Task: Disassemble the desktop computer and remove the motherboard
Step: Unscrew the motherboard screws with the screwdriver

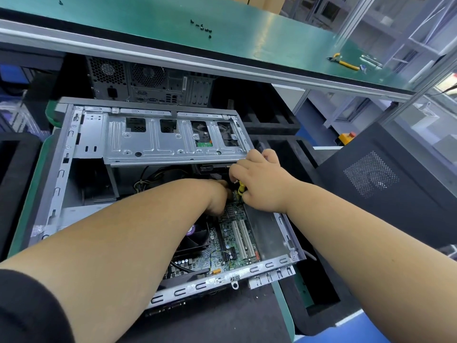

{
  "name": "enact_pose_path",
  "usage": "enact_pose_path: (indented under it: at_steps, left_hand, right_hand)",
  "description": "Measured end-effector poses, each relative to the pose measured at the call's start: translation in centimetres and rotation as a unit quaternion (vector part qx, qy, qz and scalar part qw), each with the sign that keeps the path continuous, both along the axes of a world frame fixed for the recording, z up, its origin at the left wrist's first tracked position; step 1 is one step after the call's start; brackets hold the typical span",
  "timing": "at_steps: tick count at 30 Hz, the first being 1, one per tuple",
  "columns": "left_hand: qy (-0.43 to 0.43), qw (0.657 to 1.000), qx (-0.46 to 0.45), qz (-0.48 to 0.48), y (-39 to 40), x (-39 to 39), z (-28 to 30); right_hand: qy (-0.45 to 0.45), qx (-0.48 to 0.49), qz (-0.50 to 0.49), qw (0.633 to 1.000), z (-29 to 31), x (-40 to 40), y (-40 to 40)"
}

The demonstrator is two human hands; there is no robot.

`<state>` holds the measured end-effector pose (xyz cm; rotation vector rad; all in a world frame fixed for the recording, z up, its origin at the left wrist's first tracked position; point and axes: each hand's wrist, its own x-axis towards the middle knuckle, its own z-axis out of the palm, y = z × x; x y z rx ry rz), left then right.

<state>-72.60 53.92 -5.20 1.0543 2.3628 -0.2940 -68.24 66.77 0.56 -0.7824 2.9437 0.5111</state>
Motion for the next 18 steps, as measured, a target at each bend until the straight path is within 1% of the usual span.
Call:
enact_pose_path:
  at_steps: [5,7,12,14,16,18]
  left_hand:
    - [-0.012,1.000,0.017,0.019,0.0,-0.1,-0.2]
    - [-0.013,0.999,0.029,0.032,-0.2,-0.1,-0.3]
    - [0.013,0.989,0.118,0.087,-0.1,0.2,-0.7]
    - [0.020,0.978,0.170,0.122,0.3,0.3,-1.1]
    - [0.038,0.968,0.197,0.150,0.9,0.2,-1.2]
    - [0.045,0.965,0.198,0.169,1.6,0.1,-1.5]
  right_hand:
    - [0.011,0.032,0.020,0.999,0.3,-0.4,0.0]
    - [0.018,0.019,0.019,0.999,0.5,-0.2,0.2]
    - [0.093,-0.071,-0.019,0.993,2.1,1.0,1.1]
    - [0.115,-0.113,-0.046,0.986,2.6,1.7,1.6]
    - [0.143,-0.164,-0.069,0.974,3.0,2.5,2.2]
    - [0.175,-0.225,-0.093,0.954,3.5,3.3,2.8]
